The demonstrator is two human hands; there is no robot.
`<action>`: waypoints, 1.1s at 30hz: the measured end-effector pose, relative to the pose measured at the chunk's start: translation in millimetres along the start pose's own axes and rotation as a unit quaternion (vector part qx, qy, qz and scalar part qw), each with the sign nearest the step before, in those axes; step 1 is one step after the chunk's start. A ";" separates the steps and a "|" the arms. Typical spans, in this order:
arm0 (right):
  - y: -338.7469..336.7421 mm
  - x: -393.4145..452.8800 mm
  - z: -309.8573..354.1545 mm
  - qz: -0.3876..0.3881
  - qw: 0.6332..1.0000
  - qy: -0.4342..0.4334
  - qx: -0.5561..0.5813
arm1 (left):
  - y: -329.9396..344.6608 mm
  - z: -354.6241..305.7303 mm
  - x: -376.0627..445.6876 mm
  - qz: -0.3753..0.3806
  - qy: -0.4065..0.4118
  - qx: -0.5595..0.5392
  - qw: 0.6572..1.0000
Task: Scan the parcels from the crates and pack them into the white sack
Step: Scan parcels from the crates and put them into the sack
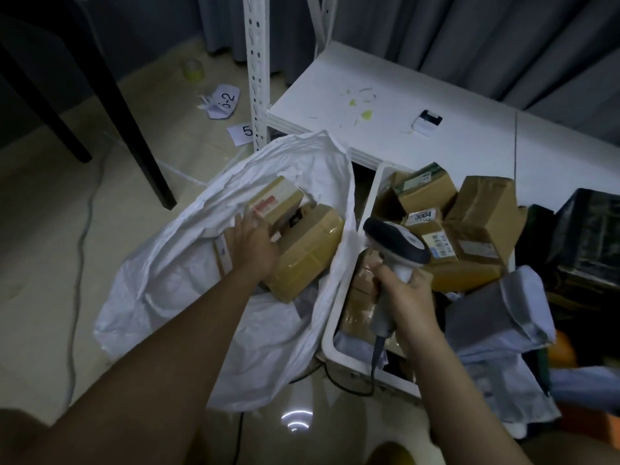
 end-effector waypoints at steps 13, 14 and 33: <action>-89.8 -24.6 10.5 -0.078 0.996 -0.003 0.032 | 22.9 -125.8 -96.6 0.096 0.160 -0.173 0.967; -98.0 -28.6 8.7 -0.083 0.996 -0.005 0.022 | 30.1 -131.6 -103.2 0.108 0.154 -0.174 0.967; -166.8 -22.0 -72.8 -0.119 0.990 0.077 0.000 | 158.6 -156.7 -160.3 0.158 0.101 -0.026 0.982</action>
Point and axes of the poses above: each hand's wrist, its own x-axis towards the middle knuckle, its own y-axis out of the palm, z = x × y, the point moved 6 cm from there along x, towards the middle knuckle, and after that the axes turned 7 degrees about -x, right-handed, at the moved point
